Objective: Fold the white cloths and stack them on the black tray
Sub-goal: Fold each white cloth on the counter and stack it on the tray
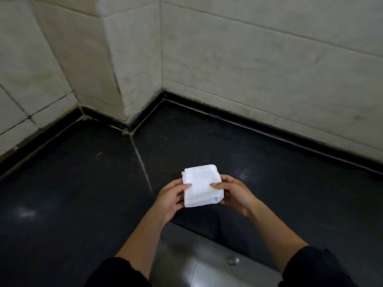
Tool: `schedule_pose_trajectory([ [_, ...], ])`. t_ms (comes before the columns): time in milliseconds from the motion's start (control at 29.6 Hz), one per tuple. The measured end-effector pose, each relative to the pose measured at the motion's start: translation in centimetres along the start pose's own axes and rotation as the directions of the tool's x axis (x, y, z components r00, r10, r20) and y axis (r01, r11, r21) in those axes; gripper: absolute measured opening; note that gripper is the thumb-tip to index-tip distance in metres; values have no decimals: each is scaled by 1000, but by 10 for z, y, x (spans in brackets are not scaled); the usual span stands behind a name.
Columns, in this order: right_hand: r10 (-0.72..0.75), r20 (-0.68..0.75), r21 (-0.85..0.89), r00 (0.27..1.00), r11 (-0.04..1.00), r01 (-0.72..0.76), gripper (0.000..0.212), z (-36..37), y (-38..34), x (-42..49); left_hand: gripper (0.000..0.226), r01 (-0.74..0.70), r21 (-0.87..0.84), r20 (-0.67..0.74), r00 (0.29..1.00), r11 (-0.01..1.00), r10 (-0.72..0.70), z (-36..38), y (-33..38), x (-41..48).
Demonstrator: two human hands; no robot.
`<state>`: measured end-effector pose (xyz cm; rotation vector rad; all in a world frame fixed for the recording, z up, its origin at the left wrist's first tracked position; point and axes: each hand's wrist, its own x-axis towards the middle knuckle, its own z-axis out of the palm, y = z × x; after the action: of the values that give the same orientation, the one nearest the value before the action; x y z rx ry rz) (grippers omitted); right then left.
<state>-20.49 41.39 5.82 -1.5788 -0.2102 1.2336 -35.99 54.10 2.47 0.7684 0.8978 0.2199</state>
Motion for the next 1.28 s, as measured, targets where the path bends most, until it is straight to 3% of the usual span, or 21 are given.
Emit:
schedule_pose_trajectory([
  [203, 4, -74, 88, 997, 996, 2, 32, -74, 22, -38, 34, 13, 112, 106, 994, 994, -25, 63, -33, 2],
  [236, -22, -118, 94, 993, 995, 33, 32, -125, 32, -70, 34, 19, 156, 144, 989, 988, -42, 115, -60, -4],
  [304, -4, -133, 107, 991, 994, 18, 33, -139, 38, -70, 33, 4, 147, 158, 987, 989, -27, 127, -63, -5],
  [506, -80, -364, 210, 928, 963, 166, 31, -317, 73, -179, 33, 15, 336, 318, 939, 942, -129, 313, -151, -29],
  [642, -96, -469, 209, 878, 954, 216, 30, -375, 80, -223, 33, -7, 383, 402, 902, 924, -159, 385, -179, -35],
  [709, -93, -585, 239, 806, 929, 282, 27, -432, 91, -269, 34, -30, 465, 479, 849, 885, -223, 459, -208, -48],
  [743, -93, -581, 250, 808, 925, 286, 26, -435, 93, -269, 34, -37, 485, 477, 848, 874, -229, 460, -208, -48],
  [777, -89, -658, 260, 748, 905, 337, 24, -472, 100, -300, 34, -57, 523, 533, 800, 850, -274, 509, -231, -55],
  [844, -86, -672, 239, 736, 915, 325, 20, -482, 96, -310, 35, -68, 515, 549, 792, 854, -268, 527, -234, -56],
  [1080, -67, -867, 179, 494, 883, 433, 5, -618, 97, -411, 33, -160, 565, 688, 633, 809, -355, 707, -305, -87],
  [1283, -88, -914, 118, 395, 876, 468, 12, -704, 79, -469, 34, -214, 563, 755, 527, 798, -391, 817, -336, -104],
])
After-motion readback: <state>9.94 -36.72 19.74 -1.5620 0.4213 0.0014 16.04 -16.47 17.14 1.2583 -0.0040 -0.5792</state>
